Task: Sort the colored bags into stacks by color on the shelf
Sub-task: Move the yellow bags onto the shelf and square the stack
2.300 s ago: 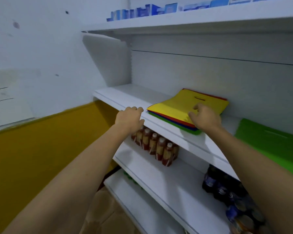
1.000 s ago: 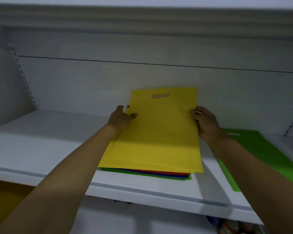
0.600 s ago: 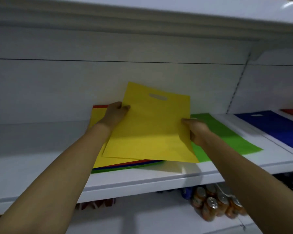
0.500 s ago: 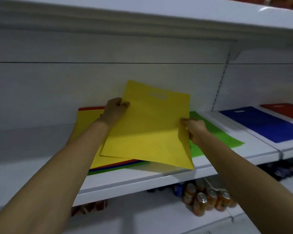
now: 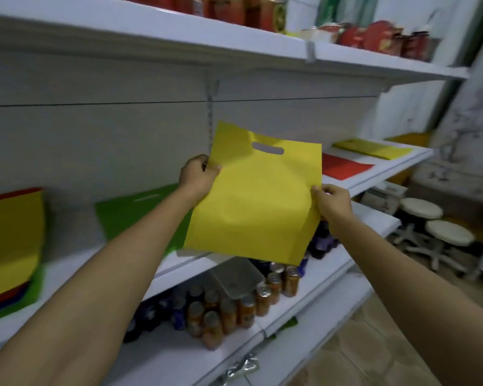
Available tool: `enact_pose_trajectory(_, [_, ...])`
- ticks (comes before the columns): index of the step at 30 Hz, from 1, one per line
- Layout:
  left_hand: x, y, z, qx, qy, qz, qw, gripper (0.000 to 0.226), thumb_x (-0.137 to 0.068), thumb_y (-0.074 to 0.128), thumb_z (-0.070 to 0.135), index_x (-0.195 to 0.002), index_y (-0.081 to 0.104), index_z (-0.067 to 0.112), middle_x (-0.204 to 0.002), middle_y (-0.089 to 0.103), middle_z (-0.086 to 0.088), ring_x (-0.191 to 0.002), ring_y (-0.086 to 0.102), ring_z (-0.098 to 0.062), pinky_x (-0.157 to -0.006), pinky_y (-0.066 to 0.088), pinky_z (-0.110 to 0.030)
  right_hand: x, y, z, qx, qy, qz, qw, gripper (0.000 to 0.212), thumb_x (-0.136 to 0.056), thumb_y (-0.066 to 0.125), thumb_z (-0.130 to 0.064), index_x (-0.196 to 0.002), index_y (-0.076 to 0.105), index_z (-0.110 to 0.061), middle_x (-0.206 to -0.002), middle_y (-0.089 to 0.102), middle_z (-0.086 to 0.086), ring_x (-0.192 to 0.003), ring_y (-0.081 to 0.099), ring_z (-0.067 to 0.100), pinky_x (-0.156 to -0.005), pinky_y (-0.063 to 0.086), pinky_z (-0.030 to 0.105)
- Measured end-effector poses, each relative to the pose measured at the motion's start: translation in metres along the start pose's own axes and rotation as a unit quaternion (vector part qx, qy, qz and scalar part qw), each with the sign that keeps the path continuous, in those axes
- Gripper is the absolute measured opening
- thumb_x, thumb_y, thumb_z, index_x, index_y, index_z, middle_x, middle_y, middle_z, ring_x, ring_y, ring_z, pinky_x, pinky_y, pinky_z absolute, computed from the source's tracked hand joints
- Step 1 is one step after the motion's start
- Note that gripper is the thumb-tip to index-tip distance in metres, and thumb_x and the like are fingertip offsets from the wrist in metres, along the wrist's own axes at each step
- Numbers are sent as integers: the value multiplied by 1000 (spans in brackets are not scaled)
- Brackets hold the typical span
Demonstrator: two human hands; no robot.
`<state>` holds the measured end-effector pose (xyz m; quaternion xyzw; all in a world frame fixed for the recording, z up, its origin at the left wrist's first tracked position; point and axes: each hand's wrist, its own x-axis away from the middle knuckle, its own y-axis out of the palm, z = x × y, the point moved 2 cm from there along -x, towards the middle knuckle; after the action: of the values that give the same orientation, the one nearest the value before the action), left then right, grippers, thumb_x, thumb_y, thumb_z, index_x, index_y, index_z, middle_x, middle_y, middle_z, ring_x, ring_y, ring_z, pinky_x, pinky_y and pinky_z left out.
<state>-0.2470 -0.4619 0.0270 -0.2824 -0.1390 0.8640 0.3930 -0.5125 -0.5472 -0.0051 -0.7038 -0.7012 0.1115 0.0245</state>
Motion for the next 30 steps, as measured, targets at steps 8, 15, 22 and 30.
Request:
enact_pose_trajectory(8, [3, 173, 94, 60, 35, -80, 994, 18, -95, 57, 26, -98, 63, 9, -92, 64, -4, -86, 59, -24, -76, 49, -38, -66, -169, 43, 23, 23, 87, 996, 20, -99, 52, -27, -90, 62, -13, -82, 58, 1, -84, 55, 26, -81, 51, 46])
enact_pose_trajectory(15, [20, 284, 156, 157, -9, -167, 973, 16, -94, 59, 27, -97, 61, 11, -98, 66, -5, -91, 63, -25, -84, 52, -44, -98, -275, 81, 7, 52, 171, 984, 27, -99, 51, -29, -76, 57, -16, -78, 55, 6, -79, 52, 26, -71, 43, 38])
enact_pose_trajectory(22, [32, 373, 174, 239, -68, -290, 924, 10, -95, 59, 22, -94, 62, 13, -96, 68, -6, -80, 65, -20, -75, 54, -34, -130, -334, 102, -11, 70, 274, 959, 33, -100, 48, -29, -99, 58, 2, -105, 60, 28, -78, 49, 23, -73, 45, 41])
enact_pose_trajectory(30, [7, 482, 176, 183, 59, -190, 963, 31, -97, 53, 26, -93, 55, -6, -94, 61, -24, -79, 57, -31, -68, 43, -42, -194, -369, 135, -13, 83, 262, 961, 20, -96, 56, -35, -95, 63, -16, -87, 62, 1, -81, 58, 23, -73, 49, 39])
